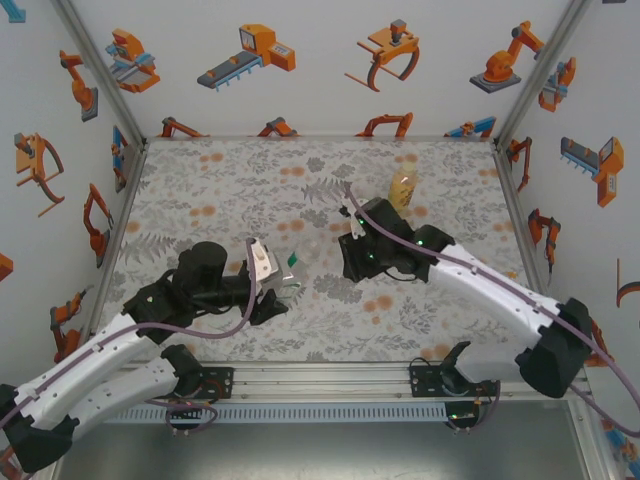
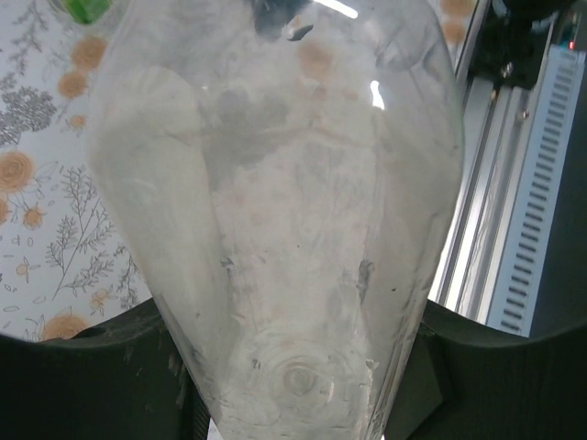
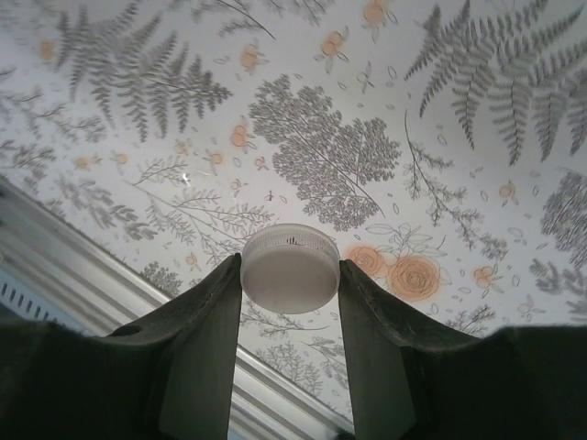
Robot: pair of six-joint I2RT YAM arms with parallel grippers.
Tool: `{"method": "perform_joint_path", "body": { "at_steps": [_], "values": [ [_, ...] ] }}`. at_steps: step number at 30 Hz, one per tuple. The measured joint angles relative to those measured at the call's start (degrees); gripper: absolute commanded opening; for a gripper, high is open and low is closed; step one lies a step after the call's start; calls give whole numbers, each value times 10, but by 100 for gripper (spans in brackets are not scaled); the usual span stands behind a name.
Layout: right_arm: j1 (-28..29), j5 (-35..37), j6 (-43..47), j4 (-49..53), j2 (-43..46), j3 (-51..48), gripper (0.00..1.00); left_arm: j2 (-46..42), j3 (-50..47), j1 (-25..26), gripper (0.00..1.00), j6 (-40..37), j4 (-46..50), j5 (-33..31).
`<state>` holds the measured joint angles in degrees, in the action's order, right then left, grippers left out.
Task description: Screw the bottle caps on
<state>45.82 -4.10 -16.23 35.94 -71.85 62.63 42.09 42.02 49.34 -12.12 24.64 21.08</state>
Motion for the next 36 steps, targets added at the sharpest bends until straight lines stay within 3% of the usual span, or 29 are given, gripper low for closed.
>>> {"method": "perform_joint_path", "body": {
  "at_steps": [9,14,21,36],
  "values": [
    [0,-152,156,-43,155,-12,7,12,29,1,1,-94,74,17],
    [0,-270,235,-57,179,-8,0,23,45,9,1,-144,114,20],
    [0,-389,303,-93,180,-2,0,40,67,25,1,-189,149,26],
    [28,-429,341,-109,154,12,0,66,84,37,1,-205,174,23]
  ]
}}
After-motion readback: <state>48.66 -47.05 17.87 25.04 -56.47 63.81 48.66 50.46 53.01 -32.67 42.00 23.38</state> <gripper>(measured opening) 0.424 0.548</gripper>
